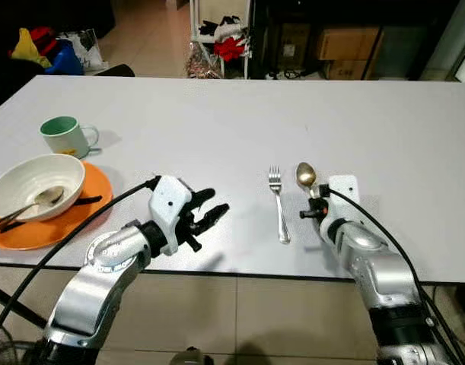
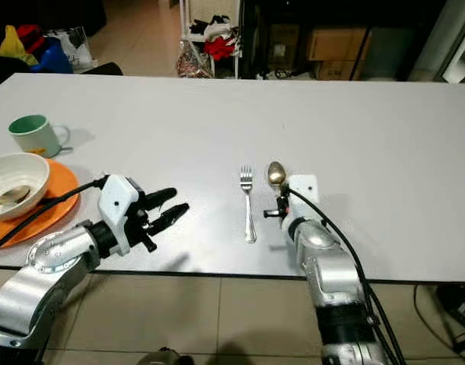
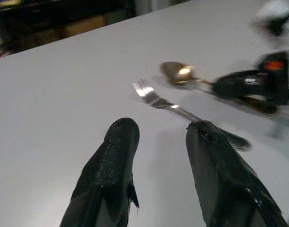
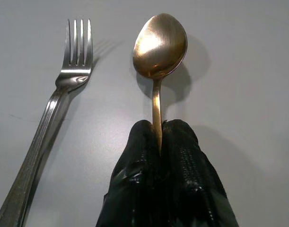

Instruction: Setting the table

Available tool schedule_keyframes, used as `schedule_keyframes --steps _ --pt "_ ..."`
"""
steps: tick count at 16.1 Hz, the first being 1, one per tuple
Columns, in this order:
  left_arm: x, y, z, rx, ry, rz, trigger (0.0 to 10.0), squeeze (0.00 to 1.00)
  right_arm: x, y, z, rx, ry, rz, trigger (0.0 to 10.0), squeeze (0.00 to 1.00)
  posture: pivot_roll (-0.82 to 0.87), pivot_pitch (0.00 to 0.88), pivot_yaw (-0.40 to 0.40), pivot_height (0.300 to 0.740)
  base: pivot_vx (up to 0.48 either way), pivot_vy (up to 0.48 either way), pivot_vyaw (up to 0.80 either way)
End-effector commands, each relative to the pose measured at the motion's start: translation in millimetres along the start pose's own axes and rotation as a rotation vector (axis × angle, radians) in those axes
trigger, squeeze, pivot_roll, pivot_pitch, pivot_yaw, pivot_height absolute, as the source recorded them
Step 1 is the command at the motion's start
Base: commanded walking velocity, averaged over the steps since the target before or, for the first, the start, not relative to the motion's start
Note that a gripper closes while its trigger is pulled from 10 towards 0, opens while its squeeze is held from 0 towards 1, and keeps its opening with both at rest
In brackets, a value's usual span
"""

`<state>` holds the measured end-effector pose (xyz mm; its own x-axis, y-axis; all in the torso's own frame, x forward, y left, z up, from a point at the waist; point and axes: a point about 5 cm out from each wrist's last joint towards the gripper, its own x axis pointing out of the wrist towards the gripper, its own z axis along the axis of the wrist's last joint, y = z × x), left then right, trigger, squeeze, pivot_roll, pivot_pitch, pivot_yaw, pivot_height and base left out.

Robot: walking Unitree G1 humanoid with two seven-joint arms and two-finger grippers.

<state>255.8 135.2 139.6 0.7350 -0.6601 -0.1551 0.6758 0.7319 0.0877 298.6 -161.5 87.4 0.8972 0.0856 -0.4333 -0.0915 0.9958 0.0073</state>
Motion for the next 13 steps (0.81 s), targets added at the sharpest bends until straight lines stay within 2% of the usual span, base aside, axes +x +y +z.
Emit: schedule_keyframes --steps 1,3,7,10,13 --pt "-1.7 1.9 -1 0.009 0.001 0.044 10.0 0.00 -4.4 -3.2 7 0.009 -0.036 -0.010 10.0 0.00 0.10 0.000 0.084 0.740 0.000 0.000 0.00" --pt "1.4 -2.5 3 -0.011 -0.043 0.102 10.0 0.00 -15.7 -3.4 7 0.013 -0.082 0.004 10.0 0.00 0.07 0.000 0.095 0.740 0.000 0.000 0.00" --pt "8.2 -5.1 0 -0.008 -0.051 0.155 10.0 0.00 -27.0 -8.6 9 0.018 -0.129 -0.019 10.0 0.00 0.05 0.000 0.072 0.740 0.000 0.000 0.00" --pt "11.1 -0.8 -1 -0.005 -0.053 0.202 10.0 0.00 -26.1 -10.5 13 -0.006 -0.130 -0.013 10.0 0.00 0.05 0.000 0.051 0.740 0.000 0.000 0.00" --pt "6.9 -0.9 -5 0.004 -0.042 0.226 10.0 0.00 -19.4 -2.9 14 -0.019 -0.117 0.019 10.0 0.00 0.06 0.000 0.043 0.740 0.000 0.000 0.00"
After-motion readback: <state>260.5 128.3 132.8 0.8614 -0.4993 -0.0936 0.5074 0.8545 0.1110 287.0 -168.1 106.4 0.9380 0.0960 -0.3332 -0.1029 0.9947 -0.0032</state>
